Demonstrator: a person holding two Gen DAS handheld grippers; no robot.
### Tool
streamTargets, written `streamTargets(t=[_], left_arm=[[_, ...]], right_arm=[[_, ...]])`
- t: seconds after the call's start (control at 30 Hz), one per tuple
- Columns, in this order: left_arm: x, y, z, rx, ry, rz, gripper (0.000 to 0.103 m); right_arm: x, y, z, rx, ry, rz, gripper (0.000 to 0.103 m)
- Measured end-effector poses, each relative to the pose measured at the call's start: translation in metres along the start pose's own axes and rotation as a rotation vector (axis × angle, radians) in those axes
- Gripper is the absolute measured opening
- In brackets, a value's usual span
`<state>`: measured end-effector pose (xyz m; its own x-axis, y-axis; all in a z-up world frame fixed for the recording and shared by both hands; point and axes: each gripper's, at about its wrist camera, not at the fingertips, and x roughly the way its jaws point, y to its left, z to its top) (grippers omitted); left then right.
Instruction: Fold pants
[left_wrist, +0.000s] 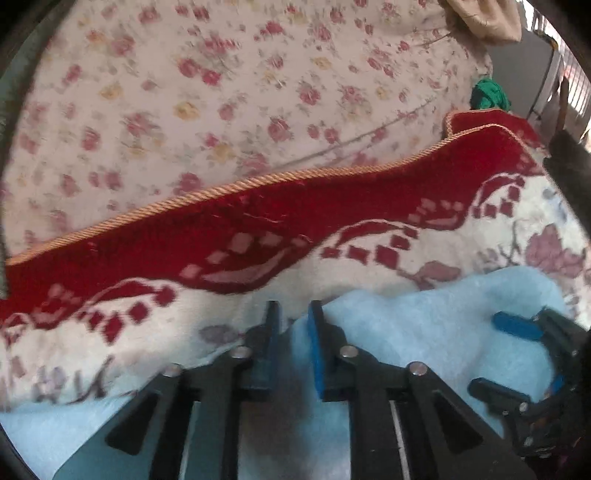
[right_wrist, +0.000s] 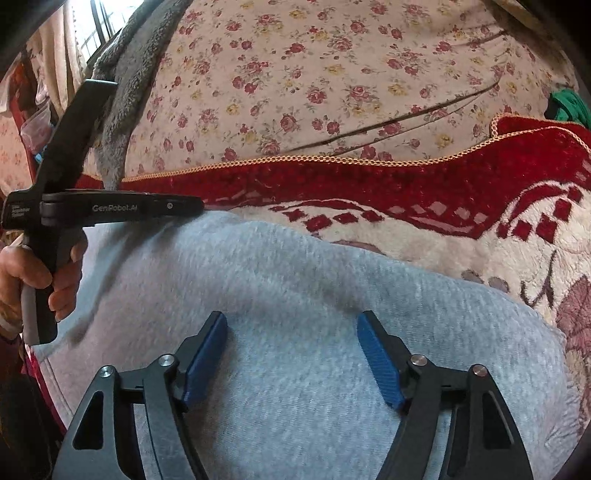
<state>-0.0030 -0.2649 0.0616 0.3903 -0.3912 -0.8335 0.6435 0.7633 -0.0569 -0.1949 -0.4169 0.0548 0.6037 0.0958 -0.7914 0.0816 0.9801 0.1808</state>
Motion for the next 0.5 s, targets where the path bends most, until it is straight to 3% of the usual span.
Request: streamTargets(t=[0.03, 0.07, 0.1, 0.27, 0.43, 0.5], left_arm=[[-0.007, 0.000, -0.004, -0.001, -0.018, 0.014, 0.040], [-0.013, 0.001, -0.007, -0.008, -0.032, 0.015, 0.062], [-0.019, 0.003, -0.010, -0.020, -0.045, 0.018, 0.075], [-0.055, 0.015, -0.034, -0.048, -0.092, 0.101, 0.076], [-0.085, 0.034, -0.063, -0.074, -0.114, 0.218, 0.076], [-0.096, 0.044, -0.074, -0.101, -0.122, 0.232, 0.076]], right_arm=[[0.001, 0.001, 0.000, -0.005, 0.004, -0.003, 0.080], [0.001, 0.002, 0.000, -0.010, 0.008, -0.007, 0.081], [0.001, 0.003, 0.000, -0.013, 0.012, -0.013, 0.081], [-0.008, 0.012, 0.000, 0.003, 0.026, -0.048, 0.084], [-0.026, 0.030, -0.003, 0.004, 0.014, -0.025, 0.087], [-0.032, 0.040, -0.005, 0.007, 0.011, 0.000, 0.087]])
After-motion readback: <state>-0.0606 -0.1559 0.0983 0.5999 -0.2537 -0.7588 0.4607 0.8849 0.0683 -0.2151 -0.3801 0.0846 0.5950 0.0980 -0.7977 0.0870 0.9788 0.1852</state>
